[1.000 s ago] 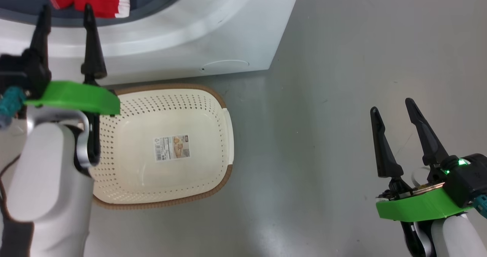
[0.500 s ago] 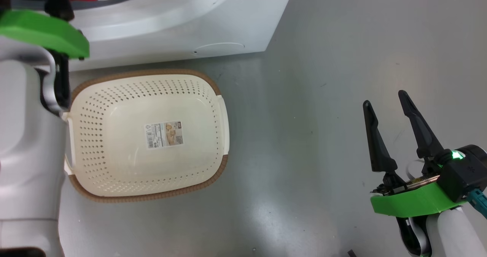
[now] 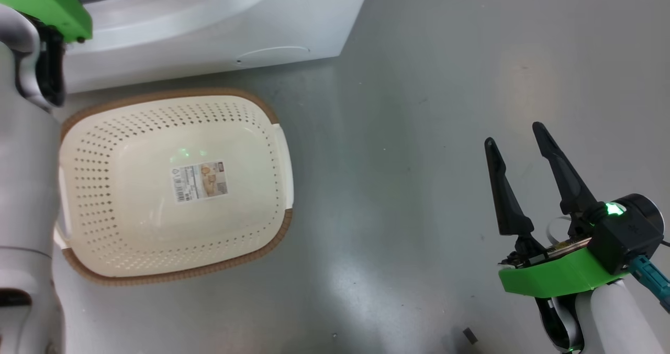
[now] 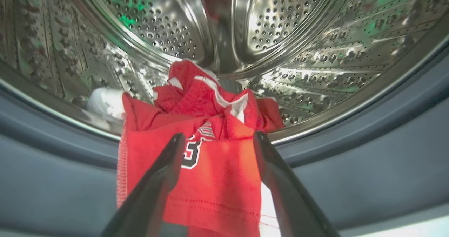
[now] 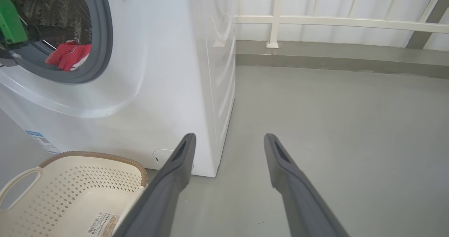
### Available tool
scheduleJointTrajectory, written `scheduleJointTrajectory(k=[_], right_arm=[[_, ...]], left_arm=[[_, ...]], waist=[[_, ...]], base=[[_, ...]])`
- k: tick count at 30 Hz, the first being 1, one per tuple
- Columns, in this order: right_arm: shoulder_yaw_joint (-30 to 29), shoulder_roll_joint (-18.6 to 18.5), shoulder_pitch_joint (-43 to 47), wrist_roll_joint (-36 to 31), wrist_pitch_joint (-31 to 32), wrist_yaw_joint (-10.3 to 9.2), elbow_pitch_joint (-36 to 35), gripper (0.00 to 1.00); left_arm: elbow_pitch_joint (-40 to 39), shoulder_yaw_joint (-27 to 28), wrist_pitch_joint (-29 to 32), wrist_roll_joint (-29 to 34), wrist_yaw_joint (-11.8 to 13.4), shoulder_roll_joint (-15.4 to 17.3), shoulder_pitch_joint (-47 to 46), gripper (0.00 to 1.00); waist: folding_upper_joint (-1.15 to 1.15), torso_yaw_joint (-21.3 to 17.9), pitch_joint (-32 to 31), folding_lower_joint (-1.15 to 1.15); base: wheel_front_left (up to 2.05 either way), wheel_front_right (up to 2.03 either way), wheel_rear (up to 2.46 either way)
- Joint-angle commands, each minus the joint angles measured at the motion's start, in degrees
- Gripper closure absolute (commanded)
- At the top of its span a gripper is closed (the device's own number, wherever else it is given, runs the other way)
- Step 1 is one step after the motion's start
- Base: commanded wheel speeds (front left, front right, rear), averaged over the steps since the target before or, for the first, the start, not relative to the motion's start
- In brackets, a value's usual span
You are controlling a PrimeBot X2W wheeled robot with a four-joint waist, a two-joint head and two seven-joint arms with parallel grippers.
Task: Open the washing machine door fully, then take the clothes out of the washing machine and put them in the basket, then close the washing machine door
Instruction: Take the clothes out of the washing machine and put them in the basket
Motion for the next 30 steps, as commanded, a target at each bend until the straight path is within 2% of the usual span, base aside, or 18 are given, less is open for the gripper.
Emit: scheduleJointTrajectory(k=[1,14,24,30], right_arm=[[1.6,-0.4,-0.5,-0.7,-0.4,0.36,-1.0,0.00],[3.0,-0.4,-1.0,0.2,-0.4,0.36,0.1,0.00],[4.5,-0.4,-1.4,1.3,-0.4,0.36,0.7,0.00],[4.5,-0.4,-1.4,1.7,-0.4,0.36,0.9,0.00]], left_arm=[[0.7,1.0,1.1,-0.6,-0.2,3.3,-1.6,0.00],[9.5,0.1,5.8,-0.8,0.5,6.3,-7.3,0.00],[11.5,-2.3,9.3,1.1,3.2,8.2,-8.1,0.00],[11.9,-3.1,10.5,1.0,2.7,8.0,-8.5,0.00]], waist=[[0.00,-0.8,0.5,0.00],[0.00,-3.8,1.5,0.00],[0.00,-5.9,1.8,0.00],[0.00,-6.3,2.4,0.00]], base=[[0.00,0.00,0.00],[0.00,0.00,0.00],[0.00,0.00,0.00],[0.00,0.00,0.00]])
